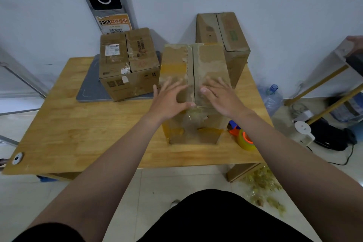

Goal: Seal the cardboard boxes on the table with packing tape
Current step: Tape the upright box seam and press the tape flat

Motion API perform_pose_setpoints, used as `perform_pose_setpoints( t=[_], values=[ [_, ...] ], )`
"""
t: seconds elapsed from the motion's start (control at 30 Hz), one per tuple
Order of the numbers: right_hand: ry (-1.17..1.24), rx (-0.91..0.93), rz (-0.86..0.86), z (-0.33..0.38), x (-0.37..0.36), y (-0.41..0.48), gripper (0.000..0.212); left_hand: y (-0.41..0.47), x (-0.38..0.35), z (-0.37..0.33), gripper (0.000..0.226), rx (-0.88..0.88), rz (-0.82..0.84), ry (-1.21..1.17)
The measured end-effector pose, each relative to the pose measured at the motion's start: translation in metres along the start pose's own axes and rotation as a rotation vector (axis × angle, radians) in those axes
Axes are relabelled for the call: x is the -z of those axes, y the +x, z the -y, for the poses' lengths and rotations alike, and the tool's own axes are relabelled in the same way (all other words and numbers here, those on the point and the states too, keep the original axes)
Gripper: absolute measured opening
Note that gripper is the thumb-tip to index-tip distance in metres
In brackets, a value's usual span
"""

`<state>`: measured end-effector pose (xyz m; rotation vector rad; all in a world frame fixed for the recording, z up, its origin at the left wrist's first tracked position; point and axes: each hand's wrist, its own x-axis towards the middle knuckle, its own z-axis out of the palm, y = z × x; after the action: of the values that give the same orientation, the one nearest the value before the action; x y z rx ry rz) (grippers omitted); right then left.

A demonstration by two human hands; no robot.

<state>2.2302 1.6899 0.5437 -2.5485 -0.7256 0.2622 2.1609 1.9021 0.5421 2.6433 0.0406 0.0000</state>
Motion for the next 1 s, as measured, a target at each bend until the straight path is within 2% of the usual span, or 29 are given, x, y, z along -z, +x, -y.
perform_pose_setpoints(
  t=[0.07, 0.13, 0.33, 0.47, 0.63, 1.0],
  values=[
    [-0.115, 0.002, 0.059, 0.004, -0.005, 0.007, 0.059, 0.008, -0.003, -0.002, 0.089, -0.015, 0.078, 0.081],
    [-0.185, 0.009, 0.045, 0.001, -0.01, 0.008, 0.059, 0.013, -0.003, 0.0, 0.095, -0.009, 0.103, 0.105],
    [-0.367, 0.059, 0.036, -0.003, -0.017, 0.007, 0.065, 0.008, 0.01, 0.023, 0.094, -0.07, 0.129, 0.025],
    [-0.35, 0.066, 0.024, -0.005, -0.016, 0.007, 0.071, 0.004, 0.017, 0.048, 0.091, -0.126, 0.167, -0.168],
    [-0.272, 0.065, 0.015, -0.005, -0.013, 0.007, 0.085, 0.005, 0.032, 0.068, 0.089, -0.145, 0.23, -0.219],
    [-0.179, 0.042, 0.021, -0.004, -0.013, 0.007, 0.079, 0.001, 0.047, 0.084, 0.099, -0.217, 0.284, -0.054]
  ],
)
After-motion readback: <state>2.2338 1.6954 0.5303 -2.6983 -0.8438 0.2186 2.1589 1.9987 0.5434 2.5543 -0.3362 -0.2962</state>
